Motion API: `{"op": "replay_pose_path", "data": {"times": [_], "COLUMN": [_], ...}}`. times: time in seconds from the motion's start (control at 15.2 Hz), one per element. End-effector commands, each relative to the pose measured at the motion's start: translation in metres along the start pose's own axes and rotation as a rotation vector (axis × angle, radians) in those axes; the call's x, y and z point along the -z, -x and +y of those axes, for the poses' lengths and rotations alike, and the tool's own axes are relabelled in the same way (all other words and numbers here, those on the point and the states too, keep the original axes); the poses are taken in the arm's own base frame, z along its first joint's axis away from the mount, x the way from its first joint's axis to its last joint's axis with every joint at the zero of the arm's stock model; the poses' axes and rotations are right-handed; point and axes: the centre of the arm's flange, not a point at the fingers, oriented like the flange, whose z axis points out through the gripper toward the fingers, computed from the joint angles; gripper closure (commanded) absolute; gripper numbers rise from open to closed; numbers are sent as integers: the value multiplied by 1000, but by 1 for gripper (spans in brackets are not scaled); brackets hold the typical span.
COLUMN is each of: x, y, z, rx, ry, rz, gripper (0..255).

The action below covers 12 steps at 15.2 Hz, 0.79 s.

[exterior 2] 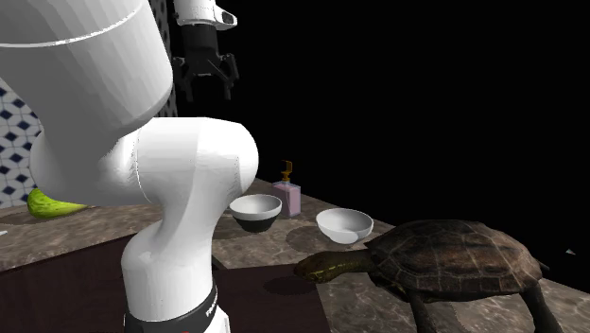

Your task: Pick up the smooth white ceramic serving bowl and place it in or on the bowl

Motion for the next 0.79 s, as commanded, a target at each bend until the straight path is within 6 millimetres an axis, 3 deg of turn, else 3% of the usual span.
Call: {"op": "replay_pose_path", "data": {"times": [0.0,0.73], "x": [0,-114], "y": [0,-47], "z": [0,74], "rx": [0,-14], "ry": [0,10], "rz": [0,6], "gripper": [0,0]}}
